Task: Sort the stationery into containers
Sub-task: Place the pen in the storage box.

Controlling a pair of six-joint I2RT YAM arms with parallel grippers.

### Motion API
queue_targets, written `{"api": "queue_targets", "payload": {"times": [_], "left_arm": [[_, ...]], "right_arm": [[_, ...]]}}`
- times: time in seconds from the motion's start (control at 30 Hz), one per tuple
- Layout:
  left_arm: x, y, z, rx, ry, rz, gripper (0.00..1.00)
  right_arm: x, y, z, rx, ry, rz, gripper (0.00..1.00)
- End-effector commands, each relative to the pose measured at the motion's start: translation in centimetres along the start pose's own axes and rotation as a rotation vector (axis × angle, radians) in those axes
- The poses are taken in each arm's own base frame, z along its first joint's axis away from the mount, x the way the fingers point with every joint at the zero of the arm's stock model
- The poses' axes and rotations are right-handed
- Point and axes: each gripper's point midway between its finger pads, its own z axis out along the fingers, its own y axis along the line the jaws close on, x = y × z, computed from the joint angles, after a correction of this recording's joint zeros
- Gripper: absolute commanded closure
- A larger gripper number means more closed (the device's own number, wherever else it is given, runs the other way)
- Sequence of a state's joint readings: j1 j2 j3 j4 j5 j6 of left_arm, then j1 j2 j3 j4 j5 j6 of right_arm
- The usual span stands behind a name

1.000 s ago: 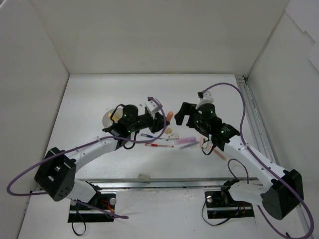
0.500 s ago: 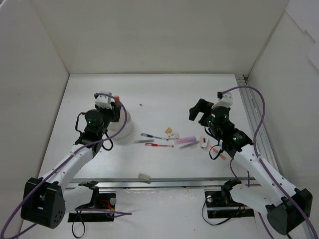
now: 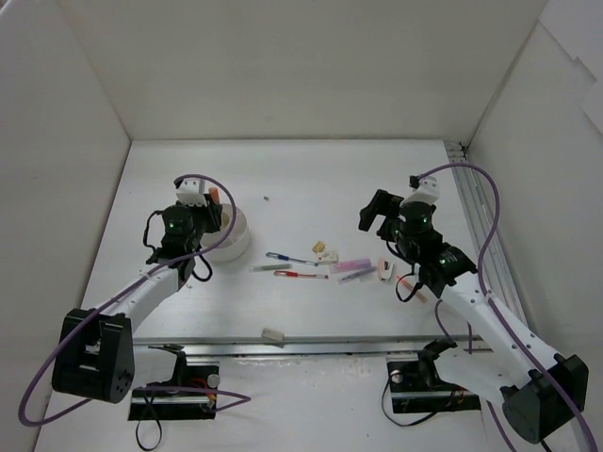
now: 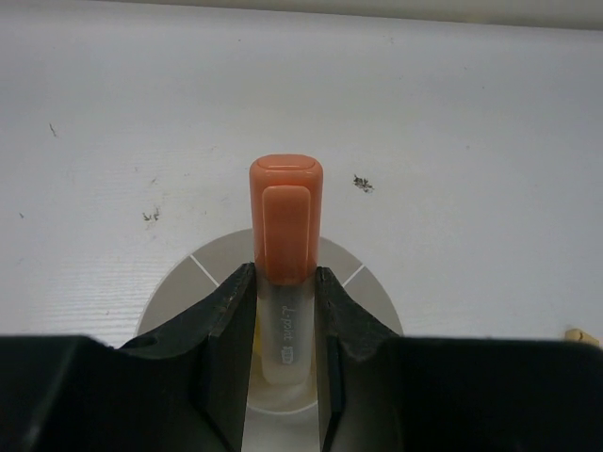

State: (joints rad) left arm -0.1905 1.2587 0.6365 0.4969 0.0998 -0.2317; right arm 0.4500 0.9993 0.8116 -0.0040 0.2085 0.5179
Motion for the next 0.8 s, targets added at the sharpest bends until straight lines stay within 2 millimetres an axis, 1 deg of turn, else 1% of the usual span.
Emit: {"api": "queue_targets", "payload": {"times": [0.0, 0.03, 0.07, 0.1, 0.17, 0.2, 0.23, 0.27, 0.33, 0.37, 0.4, 0.43, 0.47, 0.5, 0.53, 0.57, 0.6, 0.63, 0.7, 0.73, 0.77], "left_arm": [[-3.8, -0.8, -0.7, 0.027, -0.129, -0.052, 0.97], [-3.7, -0.8, -0.9, 0.024, -0.125, -0.058, 0.91], [-3.9, -0.7, -1.3, 0.020, -0.133, -0.063, 0.79], [-3.7, -0.6, -1.5, 0.015, -0.126, -0.059, 0.73], [-4.3, -1.5, -2.3, 0.033, -0.143, -0.048, 0.60], [-4.1, -1.7, -2.5, 0.035, -0.135, -0.036, 0.57], [-4.4, -1.6, -2.8, 0.028, -0.141, -0.034, 0.55], [-5.2, -2.1, -3.5, 0.036, -0.163, -0.029, 0.49], [-5.6, -2.5, -4.1, 0.046, -0.169, -0.012, 0.37], [-6.6, -2.8, -4.8, 0.047, -0.196, -0.013, 0.11], [-6.5, -2.7, -5.0, 0.044, -0.184, -0.013, 0.01], [-6.6, -3.3, -5.3, 0.065, -0.178, -0.001, 0.01], [-7.8, -3.5, -5.7, 0.070, -0.194, 0.003, 0.01], [-7.3, -4.3, -5.9, 0.094, -0.157, 0.012, 0.01], [-7.2, -5.7, -6.1, 0.148, -0.138, 0.039, 0.00], [-8.0, -6.8, -6.2, 0.181, -0.138, 0.053, 0.01], [-7.5, -7.8, -6.2, 0.214, -0.097, 0.073, 0.01], [-7.4, -10.4, -6.3, 0.298, -0.081, 0.125, 0.00], [-6.2, -13.0, -6.1, 0.367, -0.036, 0.183, 0.01], [-5.2, -16.2, -6.1, 0.463, -0.001, 0.222, 0.01], [-4.6, -17.5, -6.0, 0.518, 0.010, 0.285, 0.00]], "right_arm": [[-1.6, 0.2, -0.5, -0.016, -0.066, 0.013, 0.02], [-1.5, 0.1, -0.5, -0.016, -0.063, 0.013, 0.02], [-1.5, 0.1, -0.6, -0.017, -0.065, 0.014, 0.02], [-1.4, 0.0, -0.6, -0.014, -0.062, 0.015, 0.02], [-1.4, -0.1, -0.8, -0.015, -0.063, 0.016, 0.02], [-1.2, -0.2, -0.8, -0.012, -0.056, 0.011, 0.02], [-1.1, -0.2, -0.9, -0.016, -0.051, 0.011, 0.02], [-1.0, -0.3, -1.1, -0.016, -0.050, 0.012, 0.02], [-0.7, -0.4, -1.2, -0.017, -0.045, 0.015, 0.02], [-0.7, -0.5, -1.5, -0.019, -0.049, 0.021, 0.02], [-0.1, -0.9, -1.7, -0.007, -0.029, 0.015, 0.02], [0.2, -1.2, -1.8, -0.001, -0.024, 0.016, 0.02], [0.0, -1.3, -2.2, -0.006, -0.032, 0.020, 0.02], [0.6, -1.7, -2.5, 0.006, -0.011, 0.012, 0.02], [0.8, -1.9, -2.8, 0.016, -0.002, 0.011, 0.02], [1.7, -2.8, -3.3, 0.051, 0.037, 0.008, 0.02], [1.9, -3.2, -3.6, 0.068, 0.051, 0.006, 0.02], [1.8, -3.8, -4.0, 0.096, 0.049, 0.009, 0.02], [2.8, -4.9, -4.7, 0.142, 0.082, 0.008, 0.02], [2.9, -5.5, -5.1, 0.161, 0.084, 0.005, 0.02], [2.8, -5.8, -5.5, 0.168, 0.074, 0.015, 0.02]]}}
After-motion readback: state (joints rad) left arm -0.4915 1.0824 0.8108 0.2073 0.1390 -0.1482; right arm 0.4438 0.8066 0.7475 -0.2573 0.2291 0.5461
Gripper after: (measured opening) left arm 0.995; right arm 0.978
